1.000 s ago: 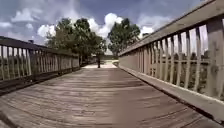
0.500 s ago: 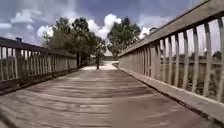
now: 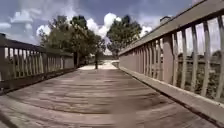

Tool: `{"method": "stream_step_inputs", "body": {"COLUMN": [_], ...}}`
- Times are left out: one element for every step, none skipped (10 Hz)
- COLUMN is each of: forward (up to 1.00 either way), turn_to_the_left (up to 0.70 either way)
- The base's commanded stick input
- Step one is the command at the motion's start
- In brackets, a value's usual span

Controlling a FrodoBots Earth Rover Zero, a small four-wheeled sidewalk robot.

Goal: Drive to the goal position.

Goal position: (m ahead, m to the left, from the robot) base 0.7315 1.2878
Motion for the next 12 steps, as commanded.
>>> {"method": "stream_step_inputs", "body": {"forward": [0.85,0.85,0.85,0.85,0.85,0.85,0.85,0.85,0.85,0.85,0.85,0.85], "turn_to_the_left": [0.00,0.00,0.00,0.00,0.00,0.00,0.00,0.00,0.00,0.18,0.33,0.33]}}
